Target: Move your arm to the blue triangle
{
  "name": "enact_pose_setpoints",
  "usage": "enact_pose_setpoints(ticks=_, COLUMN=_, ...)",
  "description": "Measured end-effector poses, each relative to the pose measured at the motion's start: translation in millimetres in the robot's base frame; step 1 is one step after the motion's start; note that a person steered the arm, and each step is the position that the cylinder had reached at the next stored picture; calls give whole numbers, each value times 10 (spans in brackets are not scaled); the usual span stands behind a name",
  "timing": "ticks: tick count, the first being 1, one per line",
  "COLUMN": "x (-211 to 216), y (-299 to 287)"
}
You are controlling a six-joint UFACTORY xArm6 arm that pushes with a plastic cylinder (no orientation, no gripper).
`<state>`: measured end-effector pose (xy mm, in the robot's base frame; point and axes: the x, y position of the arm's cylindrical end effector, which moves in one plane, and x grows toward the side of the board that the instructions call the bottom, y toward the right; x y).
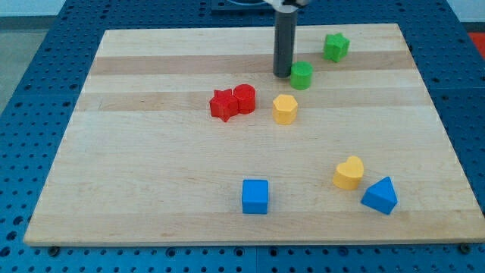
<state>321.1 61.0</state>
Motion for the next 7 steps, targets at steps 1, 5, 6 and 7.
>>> enact_pose_setpoints(ticks=1, x=206, y=-483)
enact_pose_setpoints(ticks=5, x=-7, y=720)
enact_pose_setpoints(ticks=6, x=130, y=840)
enact_pose_setpoints(ticks=7, x=130, y=838)
